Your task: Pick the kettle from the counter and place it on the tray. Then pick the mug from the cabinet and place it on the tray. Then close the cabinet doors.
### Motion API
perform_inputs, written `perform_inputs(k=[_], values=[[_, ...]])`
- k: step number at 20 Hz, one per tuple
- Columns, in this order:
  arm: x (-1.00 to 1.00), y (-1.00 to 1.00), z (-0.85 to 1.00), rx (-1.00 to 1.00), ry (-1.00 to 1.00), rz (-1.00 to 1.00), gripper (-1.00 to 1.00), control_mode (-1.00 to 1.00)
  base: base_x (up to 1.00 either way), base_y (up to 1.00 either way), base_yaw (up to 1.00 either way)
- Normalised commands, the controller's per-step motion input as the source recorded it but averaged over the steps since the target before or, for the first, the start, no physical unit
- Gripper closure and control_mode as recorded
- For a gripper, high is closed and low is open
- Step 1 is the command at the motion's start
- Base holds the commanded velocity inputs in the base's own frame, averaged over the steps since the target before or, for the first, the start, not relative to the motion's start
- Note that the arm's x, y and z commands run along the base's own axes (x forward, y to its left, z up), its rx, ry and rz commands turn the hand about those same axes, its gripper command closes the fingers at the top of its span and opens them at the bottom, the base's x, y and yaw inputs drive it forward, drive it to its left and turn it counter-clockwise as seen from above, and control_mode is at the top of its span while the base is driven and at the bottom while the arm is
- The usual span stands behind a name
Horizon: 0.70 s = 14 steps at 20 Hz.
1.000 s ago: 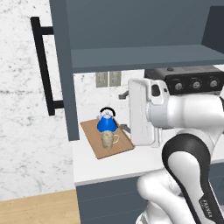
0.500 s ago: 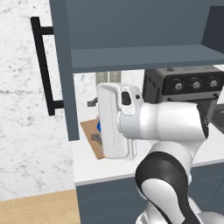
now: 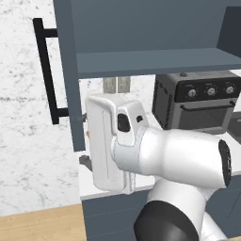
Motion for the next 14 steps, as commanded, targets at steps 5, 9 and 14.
perform_inputs(k=[5, 9, 14], values=[[-0.14, 0.58, 0.20, -0.02, -0.17, 0.00, -1.00, -1.00, 0.00, 0.00, 0.00], [0.19, 0.48, 0.06, -0.06, -0.13, 0.00, -1.00, -1.00, 0.00, 0.00, 0.00], [0.50, 0.27, 0.00, -0.07, -0.08, 0.00, -1.00, -1.00, 0.00, 0.00, 0.00]])
